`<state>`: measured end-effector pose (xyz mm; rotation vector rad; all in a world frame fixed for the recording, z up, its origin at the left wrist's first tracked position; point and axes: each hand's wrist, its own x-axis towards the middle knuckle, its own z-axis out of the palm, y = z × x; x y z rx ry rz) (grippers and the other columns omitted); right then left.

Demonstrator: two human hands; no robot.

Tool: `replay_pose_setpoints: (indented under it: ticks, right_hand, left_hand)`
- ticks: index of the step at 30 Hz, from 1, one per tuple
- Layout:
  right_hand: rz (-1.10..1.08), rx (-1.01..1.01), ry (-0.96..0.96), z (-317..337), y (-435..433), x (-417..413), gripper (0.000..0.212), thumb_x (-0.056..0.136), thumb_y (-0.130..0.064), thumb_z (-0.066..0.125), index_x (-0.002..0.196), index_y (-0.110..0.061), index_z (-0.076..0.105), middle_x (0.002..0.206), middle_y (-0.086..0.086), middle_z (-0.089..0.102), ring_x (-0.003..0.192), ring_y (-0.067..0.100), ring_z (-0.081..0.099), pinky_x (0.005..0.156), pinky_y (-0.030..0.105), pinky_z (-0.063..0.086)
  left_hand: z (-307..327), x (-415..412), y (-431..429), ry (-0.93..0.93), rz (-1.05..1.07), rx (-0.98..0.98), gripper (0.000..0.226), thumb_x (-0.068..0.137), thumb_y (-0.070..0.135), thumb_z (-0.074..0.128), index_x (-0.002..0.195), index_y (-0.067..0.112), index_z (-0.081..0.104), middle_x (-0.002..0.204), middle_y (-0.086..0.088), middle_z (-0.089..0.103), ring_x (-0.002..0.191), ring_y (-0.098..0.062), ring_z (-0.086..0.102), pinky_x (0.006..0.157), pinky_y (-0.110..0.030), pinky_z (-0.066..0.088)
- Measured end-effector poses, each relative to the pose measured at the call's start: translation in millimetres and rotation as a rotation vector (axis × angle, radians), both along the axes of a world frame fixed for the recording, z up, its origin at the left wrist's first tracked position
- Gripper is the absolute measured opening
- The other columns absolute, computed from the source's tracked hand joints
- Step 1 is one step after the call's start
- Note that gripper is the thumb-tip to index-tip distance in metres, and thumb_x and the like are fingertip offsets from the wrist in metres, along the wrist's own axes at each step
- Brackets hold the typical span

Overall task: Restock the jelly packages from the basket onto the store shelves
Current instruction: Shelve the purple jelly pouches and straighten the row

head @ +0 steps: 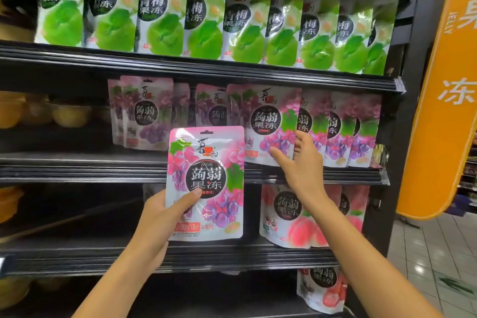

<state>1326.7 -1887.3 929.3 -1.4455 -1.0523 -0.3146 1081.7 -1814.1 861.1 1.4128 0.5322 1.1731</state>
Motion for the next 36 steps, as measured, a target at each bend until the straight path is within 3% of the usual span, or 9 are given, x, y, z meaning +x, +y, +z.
replay_pose_setpoints:
  ticks: [3,7,12,20,25,27,30,33,36]
  right_hand:
    - [-0.158,-0.027,-0.062,-4.1,-4.0,1.3,0.064,0.082,-0.042,0.076,0.134,-0.017,0.05,0.118,-0.002,0.062,0.112,0.019,0.057,0.083,0.033,0.045]
    - [-0.31,-0.033,-0.063,-3.2,-3.0,-0.8,0.06,0.077,-0.053,0.076,0.127,-0.027,0.055,0.104,-0.01,0.064,0.112,0.018,0.058,0.071,0.03,0.034]
    - [-0.366,-0.068,-0.068,-2.6,6.3,-2.3,0.059,0.078,-0.052,0.075,0.127,-0.027,0.055,0.106,-0.005,0.068,0.115,0.02,0.052,0.071,0.032,0.03]
    - [-0.431,-0.07,-0.065,-9.4,6.4,-8.4,0.059,0.08,-0.051,0.074,0.128,-0.022,0.054,0.118,-0.002,0.053,0.112,0.018,0.05,0.073,0.033,0.041]
    - [-0.073,0.142,-0.12,-9.6,-12.0,-30.1,0.016,0.093,-0.028,0.064,0.109,-0.023,0.062,0.094,-0.008,0.058,0.079,0.001,0.05,0.068,0.014,0.037]
    - [0.209,-0.003,-0.085,-13.0,-20.1,-44.7,0.005,0.095,-0.035,0.061,0.093,-0.032,0.064,0.081,-0.013,0.066,0.07,-0.003,0.057,0.063,0.008,0.042]
    - [0.533,-0.273,0.08,-21.1,-21.9,-62.7,0.018,0.093,-0.042,0.063,0.084,-0.027,0.069,0.071,-0.012,0.071,0.065,-0.003,0.062,0.062,0.01,0.045]
    - [0.578,-0.172,0.241,-16.5,-17.3,-66.3,0.021,0.092,-0.029,0.067,0.079,-0.014,0.072,0.07,-0.001,0.07,0.066,0.011,0.063,0.066,0.023,0.049]
    - [0.444,-0.062,0.281,2.2,-9.3,-56.0,0.026,0.091,-0.031,0.068,0.073,-0.012,0.072,0.064,-0.001,0.068,0.061,0.009,0.06,0.063,0.021,0.047]
  left_hand:
    - [-2.7,2.3,-0.9,0.003,-0.008,-0.011,0.039,0.061,0.046,0.077,0.093,0.024,0.075,0.093,-0.005,0.078,0.084,-0.023,0.075,0.066,-0.03,0.054]
    - [-2.9,4.1,-2.1,0.012,-0.021,-0.013,0.04,0.063,0.045,0.077,0.097,0.023,0.074,0.094,-0.005,0.078,0.085,-0.023,0.075,0.071,-0.035,0.056]
    - [0.2,5.7,-3.5,0.01,-0.031,-0.012,0.049,0.062,0.045,0.077,0.104,0.02,0.072,0.096,-0.005,0.077,0.088,-0.023,0.075,0.078,-0.04,0.056]
    - [4.0,5.7,-4.1,0.018,-0.038,-0.007,0.047,0.065,0.044,0.076,0.106,0.021,0.072,0.098,-0.004,0.077,0.09,-0.022,0.074,0.082,-0.041,0.056]
    - [8.3,8.2,-2.9,0.013,-0.032,-0.016,0.043,0.07,0.041,0.076,0.106,0.019,0.071,0.096,-0.004,0.077,0.089,-0.023,0.075,0.082,-0.042,0.056]
    - [12.1,11.0,-2.0,0.015,-0.029,-0.005,0.034,0.076,0.037,0.075,0.107,0.02,0.071,0.097,-0.003,0.078,0.089,-0.022,0.075,0.08,-0.04,0.057]
    - [21.5,16.1,-3.0,-0.012,-0.048,0.033,0.037,0.075,0.037,0.076,0.107,0.019,0.071,0.097,-0.004,0.078,0.087,-0.022,0.075,0.069,-0.032,0.058]
    - [35.3,20.4,-4.6,-0.045,-0.038,0.053,0.048,0.067,0.042,0.078,0.106,0.015,0.071,0.094,-0.006,0.078,0.079,-0.02,0.075,0.055,-0.027,0.056]
    - [51.2,22.8,0.4,-0.103,0.067,0.127,0.06,0.071,0.049,0.073,0.12,0.019,0.062,0.105,0.006,0.074,0.09,0.001,0.07,0.069,-0.015,0.053]
